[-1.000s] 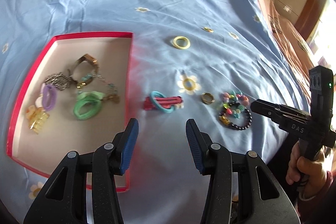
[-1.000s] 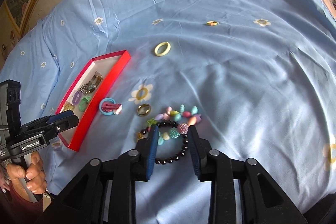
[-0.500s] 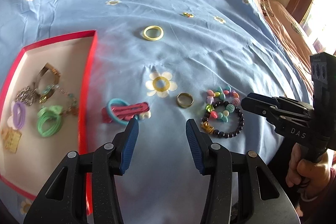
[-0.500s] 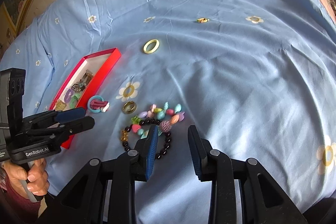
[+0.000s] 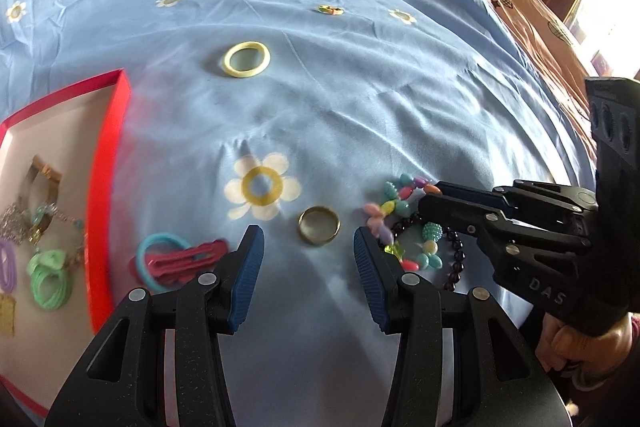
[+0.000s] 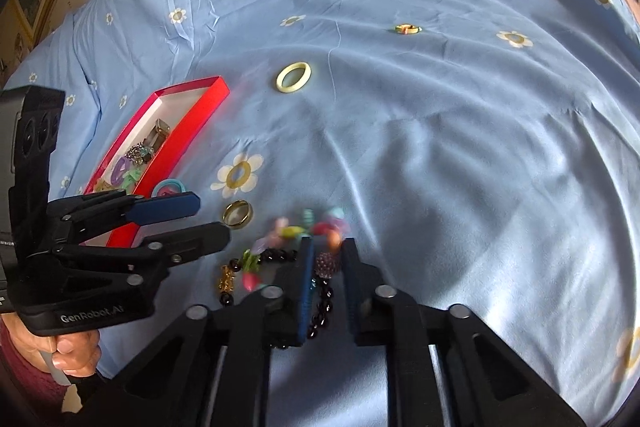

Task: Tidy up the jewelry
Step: 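Grasp the pastel beaded bracelet with the right tool while the left tool grasps the gold ring, then carry the bracelet in the right tool while the left tool carries the ring into the box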

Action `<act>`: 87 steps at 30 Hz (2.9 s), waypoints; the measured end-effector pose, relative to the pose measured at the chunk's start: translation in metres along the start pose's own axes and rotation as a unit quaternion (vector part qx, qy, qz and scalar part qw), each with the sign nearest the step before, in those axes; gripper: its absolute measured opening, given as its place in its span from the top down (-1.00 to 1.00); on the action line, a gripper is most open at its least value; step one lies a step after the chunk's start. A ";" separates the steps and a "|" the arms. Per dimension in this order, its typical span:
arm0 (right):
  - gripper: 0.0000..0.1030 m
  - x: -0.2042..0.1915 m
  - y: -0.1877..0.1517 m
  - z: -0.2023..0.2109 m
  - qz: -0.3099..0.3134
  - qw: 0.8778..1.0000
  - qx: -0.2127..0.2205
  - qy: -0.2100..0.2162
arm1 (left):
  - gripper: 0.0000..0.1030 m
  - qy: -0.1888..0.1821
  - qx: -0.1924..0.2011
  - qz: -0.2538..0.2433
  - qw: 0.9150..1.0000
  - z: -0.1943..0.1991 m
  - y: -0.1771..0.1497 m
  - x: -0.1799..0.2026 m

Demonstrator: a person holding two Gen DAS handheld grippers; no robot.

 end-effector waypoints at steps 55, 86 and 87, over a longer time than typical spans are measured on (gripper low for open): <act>0.76 -0.149 0.046 0.028 0.092 0.986 0.060 0.129 | 0.59 0.042 0.106 0.152 0.982 0.122 -0.064 -0.140; 0.75 -0.245 0.056 -0.062 0.153 0.970 -0.015 0.189 | 0.59 0.116 0.081 0.226 0.964 0.116 -0.101 -0.241; 0.75 -0.242 0.055 -0.067 0.151 0.971 -0.019 0.185 | 0.59 0.120 0.079 0.225 0.964 0.114 -0.101 -0.242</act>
Point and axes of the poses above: each gripper's, at about its wrist camera, not at the fingertips, and z roughly against the way its jaws point, x to its right, y to its top, the point moved 3 cm from there along -z, roughly the way its jaws point, and after that the axes turned 6 degrees about z, right-handed, at the moved point
